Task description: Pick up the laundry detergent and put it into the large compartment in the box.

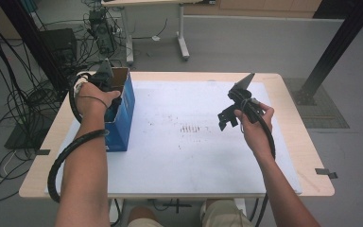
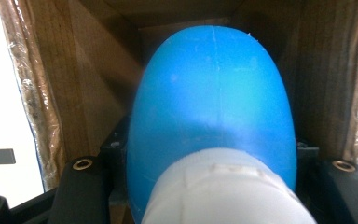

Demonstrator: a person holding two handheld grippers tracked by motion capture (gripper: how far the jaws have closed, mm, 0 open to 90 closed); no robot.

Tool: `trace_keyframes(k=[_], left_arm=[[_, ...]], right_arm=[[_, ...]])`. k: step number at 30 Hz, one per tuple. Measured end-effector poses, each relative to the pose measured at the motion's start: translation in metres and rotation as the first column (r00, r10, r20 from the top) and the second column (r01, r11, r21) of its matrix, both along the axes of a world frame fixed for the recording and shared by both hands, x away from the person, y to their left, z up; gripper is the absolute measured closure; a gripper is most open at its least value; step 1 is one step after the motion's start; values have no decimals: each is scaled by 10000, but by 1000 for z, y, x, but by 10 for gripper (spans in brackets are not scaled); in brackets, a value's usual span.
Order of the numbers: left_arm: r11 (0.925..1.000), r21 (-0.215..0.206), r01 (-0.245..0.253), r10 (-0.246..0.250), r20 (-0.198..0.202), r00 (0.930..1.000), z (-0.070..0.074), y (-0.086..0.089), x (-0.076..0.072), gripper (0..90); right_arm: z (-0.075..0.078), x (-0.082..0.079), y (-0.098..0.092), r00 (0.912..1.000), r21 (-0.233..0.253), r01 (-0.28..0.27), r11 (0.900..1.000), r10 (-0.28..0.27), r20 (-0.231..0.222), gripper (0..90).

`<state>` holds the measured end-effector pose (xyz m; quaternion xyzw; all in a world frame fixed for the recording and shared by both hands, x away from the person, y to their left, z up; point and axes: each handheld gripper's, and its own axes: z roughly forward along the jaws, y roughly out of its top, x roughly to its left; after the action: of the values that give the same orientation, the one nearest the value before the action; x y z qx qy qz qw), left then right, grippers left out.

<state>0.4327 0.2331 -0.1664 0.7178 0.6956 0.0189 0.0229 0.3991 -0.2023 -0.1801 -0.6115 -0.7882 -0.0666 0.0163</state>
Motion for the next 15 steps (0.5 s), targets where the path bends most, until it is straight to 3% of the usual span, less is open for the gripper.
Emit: trace_keyframes(k=[15], left_arm=[[10000, 22, 24, -24, -6, 10000, 0, -1, 0, 378]], right_arm=[[-1, 0, 0, 10000, 8, -31, 10000, 31, -30, 48]])
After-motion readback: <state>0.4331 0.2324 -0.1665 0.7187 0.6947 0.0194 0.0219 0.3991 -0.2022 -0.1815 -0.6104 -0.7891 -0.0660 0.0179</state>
